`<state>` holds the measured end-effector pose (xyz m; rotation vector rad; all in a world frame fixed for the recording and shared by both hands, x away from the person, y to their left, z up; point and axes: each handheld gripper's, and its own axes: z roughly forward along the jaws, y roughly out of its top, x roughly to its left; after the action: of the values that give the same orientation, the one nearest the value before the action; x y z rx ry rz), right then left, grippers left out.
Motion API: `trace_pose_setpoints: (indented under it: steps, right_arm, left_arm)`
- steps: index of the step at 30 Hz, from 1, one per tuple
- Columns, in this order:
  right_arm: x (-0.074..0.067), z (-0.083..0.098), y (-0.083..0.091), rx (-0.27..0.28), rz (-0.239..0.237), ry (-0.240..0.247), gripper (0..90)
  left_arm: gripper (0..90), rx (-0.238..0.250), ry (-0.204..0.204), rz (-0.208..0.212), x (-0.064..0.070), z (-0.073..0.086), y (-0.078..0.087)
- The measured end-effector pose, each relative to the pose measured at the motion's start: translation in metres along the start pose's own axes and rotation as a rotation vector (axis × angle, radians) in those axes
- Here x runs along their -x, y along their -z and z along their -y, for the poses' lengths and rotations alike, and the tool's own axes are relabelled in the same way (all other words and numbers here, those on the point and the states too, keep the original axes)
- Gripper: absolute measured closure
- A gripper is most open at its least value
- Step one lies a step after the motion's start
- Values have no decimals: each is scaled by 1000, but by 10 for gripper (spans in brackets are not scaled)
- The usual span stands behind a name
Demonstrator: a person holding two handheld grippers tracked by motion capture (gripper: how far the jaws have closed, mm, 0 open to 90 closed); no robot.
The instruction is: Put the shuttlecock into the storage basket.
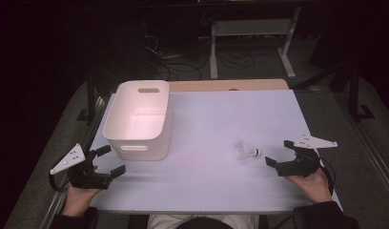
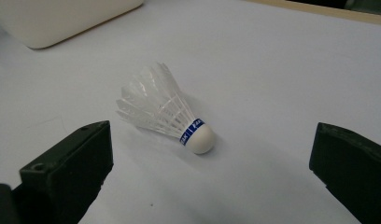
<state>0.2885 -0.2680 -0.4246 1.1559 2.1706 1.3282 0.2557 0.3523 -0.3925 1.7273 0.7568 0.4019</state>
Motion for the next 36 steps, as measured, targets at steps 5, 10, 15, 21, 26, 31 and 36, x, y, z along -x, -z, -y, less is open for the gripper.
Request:
trace_pose_setpoints:
  steps: [5, 10, 15, 21, 26, 31, 36]
  right_arm:
    - [-1, 0, 0, 0, -2, 2, 0]
    - [-1, 0, 0, -2, -2, 6, 0]
    - [-1, 0, 0, 1, -4, 4, 0]
    - [-2, 0, 0, 1, -6, 9, 0]
    - [-2, -1, 0, -3, -8, 15, 0]
    - [-3, -2, 0, -4, -9, 16, 0]
    - [-4, -5, 1, -8, -5, 34, 0]
  left_arm:
    - [0, 1, -1, 1, 0, 0, 0]
    - [0, -1, -2, 1, 0, 0, 0]
    - [0, -1, -2, 1, 0, 0, 0]
    - [0, -1, -2, 1, 0, 0, 0]
    - [0, -3, -3, 2, 0, 0, 0]
    - [0, -4, -4, 4, 1, 0, 0]
    - [0, -8, -4, 6, 0, 0, 0]
